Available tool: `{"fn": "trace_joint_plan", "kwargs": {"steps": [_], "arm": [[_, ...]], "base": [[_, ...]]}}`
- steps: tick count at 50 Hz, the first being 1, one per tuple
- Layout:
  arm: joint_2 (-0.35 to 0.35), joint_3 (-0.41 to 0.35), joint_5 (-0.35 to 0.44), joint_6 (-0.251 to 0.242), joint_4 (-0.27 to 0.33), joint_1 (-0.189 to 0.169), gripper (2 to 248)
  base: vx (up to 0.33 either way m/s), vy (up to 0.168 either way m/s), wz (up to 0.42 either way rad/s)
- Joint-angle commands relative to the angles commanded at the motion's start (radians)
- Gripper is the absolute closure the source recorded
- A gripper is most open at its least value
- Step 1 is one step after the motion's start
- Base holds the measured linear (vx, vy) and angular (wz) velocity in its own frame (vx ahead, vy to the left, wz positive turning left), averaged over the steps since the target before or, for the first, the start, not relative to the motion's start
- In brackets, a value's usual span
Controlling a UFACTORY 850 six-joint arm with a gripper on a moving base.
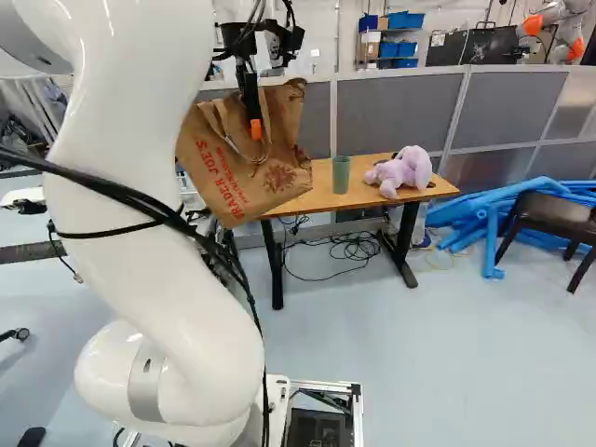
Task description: Pick up the bag on the ground and place it on the table
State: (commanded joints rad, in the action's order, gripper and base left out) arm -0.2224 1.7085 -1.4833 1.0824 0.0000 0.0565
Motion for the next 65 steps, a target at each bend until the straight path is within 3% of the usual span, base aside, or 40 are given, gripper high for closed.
{"fn": "trace_joint_plan", "kwargs": {"steps": [65], "arm": [[0.000, 0.000, 0.000, 0.000, 0.000, 0.000, 224]], "base": [[0.108, -0.002, -0.017]]}}
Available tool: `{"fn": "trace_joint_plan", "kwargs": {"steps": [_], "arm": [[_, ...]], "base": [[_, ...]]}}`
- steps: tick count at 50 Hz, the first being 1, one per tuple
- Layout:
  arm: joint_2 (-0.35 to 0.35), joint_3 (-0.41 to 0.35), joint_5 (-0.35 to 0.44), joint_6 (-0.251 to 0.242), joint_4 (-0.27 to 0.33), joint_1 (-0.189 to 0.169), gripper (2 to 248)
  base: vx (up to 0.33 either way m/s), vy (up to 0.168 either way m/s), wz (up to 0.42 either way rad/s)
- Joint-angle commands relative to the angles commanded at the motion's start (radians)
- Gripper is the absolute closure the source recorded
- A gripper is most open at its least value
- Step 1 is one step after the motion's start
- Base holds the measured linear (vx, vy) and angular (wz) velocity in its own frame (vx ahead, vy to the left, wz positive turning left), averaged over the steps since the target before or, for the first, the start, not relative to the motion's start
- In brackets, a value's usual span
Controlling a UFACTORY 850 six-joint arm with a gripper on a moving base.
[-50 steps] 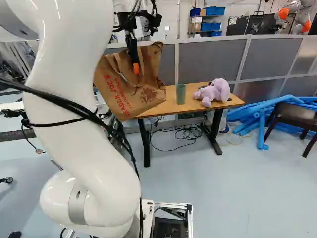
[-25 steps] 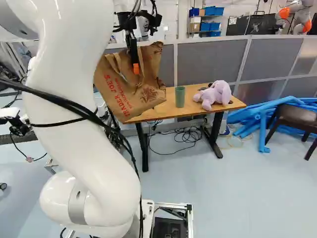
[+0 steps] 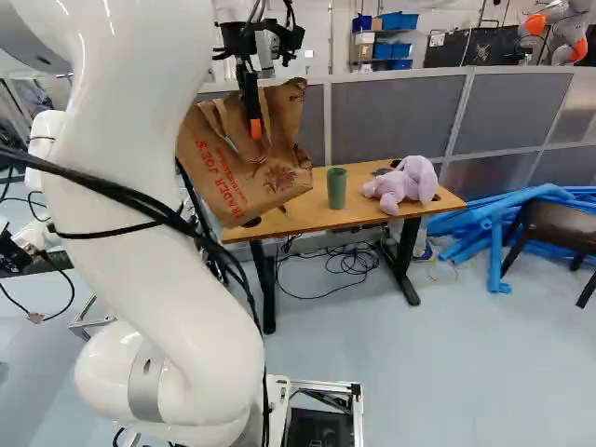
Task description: Pick up the bag on the ground and place it on the table
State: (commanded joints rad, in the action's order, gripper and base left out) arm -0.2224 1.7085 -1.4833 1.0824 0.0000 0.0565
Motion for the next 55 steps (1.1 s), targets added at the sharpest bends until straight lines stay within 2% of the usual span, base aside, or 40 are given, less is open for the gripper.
{"fn": "trace_joint_plan", "kwargs": {"steps": [55], "arm": [[0.000, 0.000, 0.000, 0.000, 0.000, 0.000, 224]], "base": [[0.119, -0.002, -0.021]]}}
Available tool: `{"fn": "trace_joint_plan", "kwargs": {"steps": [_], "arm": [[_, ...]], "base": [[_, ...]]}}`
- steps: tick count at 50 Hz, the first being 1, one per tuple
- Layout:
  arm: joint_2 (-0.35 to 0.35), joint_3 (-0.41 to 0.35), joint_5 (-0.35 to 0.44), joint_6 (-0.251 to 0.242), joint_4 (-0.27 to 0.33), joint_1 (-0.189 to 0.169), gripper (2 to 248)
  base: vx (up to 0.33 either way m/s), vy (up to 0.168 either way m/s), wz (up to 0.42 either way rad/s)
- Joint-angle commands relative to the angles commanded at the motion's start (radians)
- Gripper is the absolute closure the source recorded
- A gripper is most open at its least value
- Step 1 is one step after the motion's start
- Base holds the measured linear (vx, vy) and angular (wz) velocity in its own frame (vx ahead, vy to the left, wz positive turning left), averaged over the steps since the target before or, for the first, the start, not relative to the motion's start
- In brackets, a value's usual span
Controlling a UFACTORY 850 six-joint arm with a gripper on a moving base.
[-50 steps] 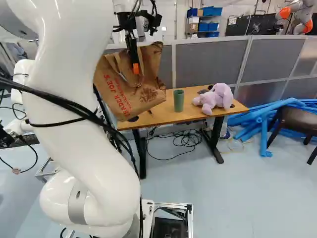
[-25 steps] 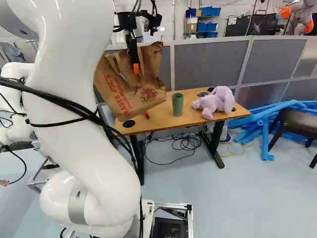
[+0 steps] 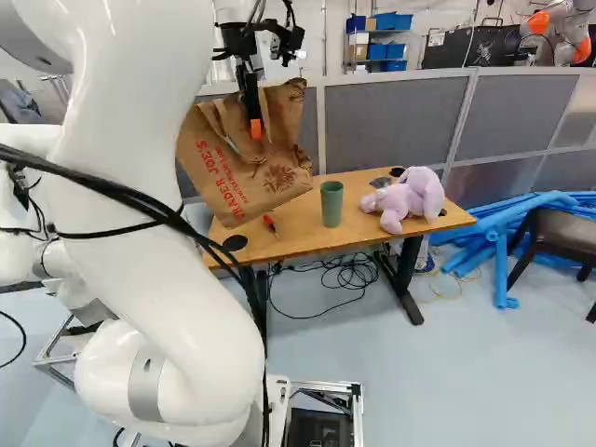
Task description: Pick up the bag on the ground and place it on the table
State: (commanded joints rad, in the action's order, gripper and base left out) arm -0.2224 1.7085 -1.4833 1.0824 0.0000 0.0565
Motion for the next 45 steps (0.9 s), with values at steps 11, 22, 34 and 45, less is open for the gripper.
{"fn": "trace_joint_plan", "kwargs": {"steps": [11, 22, 34, 45], "arm": [[0.000, 0.000, 0.000, 0.000, 0.000, 0.000, 224], [0.000, 0.000, 0.000, 0.000, 0.000, 0.000, 224], [0.000, 0.000, 0.000, 0.000, 0.000, 0.000, 224], [0.000, 0.000, 0.000, 0.000, 0.000, 0.000, 224]], "base": [[0.119, -0.001, -0.022], [0.120, -0.002, -0.020], [0.115, -0.001, -0.021], [0.037, 0.000, -0.008]]}}
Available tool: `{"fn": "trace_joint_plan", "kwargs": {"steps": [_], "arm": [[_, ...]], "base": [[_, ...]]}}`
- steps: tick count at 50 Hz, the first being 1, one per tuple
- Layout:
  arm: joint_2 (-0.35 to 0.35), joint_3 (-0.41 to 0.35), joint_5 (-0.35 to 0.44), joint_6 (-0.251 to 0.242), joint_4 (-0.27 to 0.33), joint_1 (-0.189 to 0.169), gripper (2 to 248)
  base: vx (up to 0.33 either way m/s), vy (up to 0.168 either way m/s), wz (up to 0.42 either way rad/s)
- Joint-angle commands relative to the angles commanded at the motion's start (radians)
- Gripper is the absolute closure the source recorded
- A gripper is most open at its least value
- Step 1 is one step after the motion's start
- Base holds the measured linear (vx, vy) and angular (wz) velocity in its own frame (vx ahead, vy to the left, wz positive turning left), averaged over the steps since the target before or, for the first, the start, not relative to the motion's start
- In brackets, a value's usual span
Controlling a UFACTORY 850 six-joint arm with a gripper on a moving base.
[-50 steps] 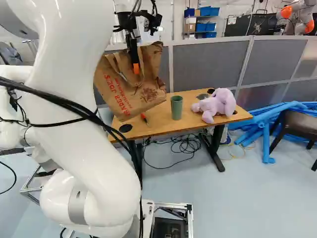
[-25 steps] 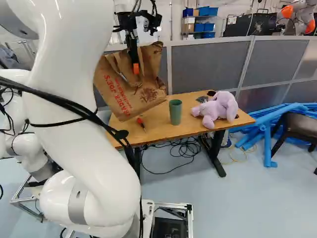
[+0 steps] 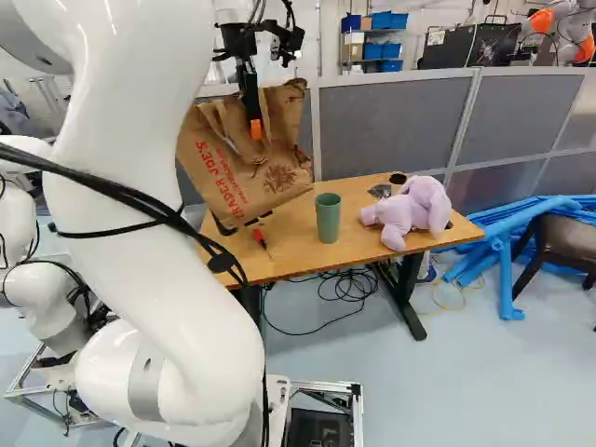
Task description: Pick up the bag on the ground and place it on the table
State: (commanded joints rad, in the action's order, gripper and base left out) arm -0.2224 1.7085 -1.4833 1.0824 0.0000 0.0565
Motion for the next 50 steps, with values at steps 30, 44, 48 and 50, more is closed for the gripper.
{"fn": "trace_joint_plan", "kwargs": {"steps": [30, 44, 48, 50], "arm": [[0.000, 0.000, 0.000, 0.000, 0.000, 0.000, 224], [0.000, 0.000, 0.000, 0.000, 0.000, 0.000, 224], [0.000, 0.000, 0.000, 0.000, 0.000, 0.000, 224], [0.000, 0.000, 0.000, 0.000, 0.000, 0.000, 224]], "base": [[-0.001, 0.000, 0.000], [0.000, 0.000, 0.000], [0.000, 0.000, 0.000], [0.000, 0.000, 0.000]]}}
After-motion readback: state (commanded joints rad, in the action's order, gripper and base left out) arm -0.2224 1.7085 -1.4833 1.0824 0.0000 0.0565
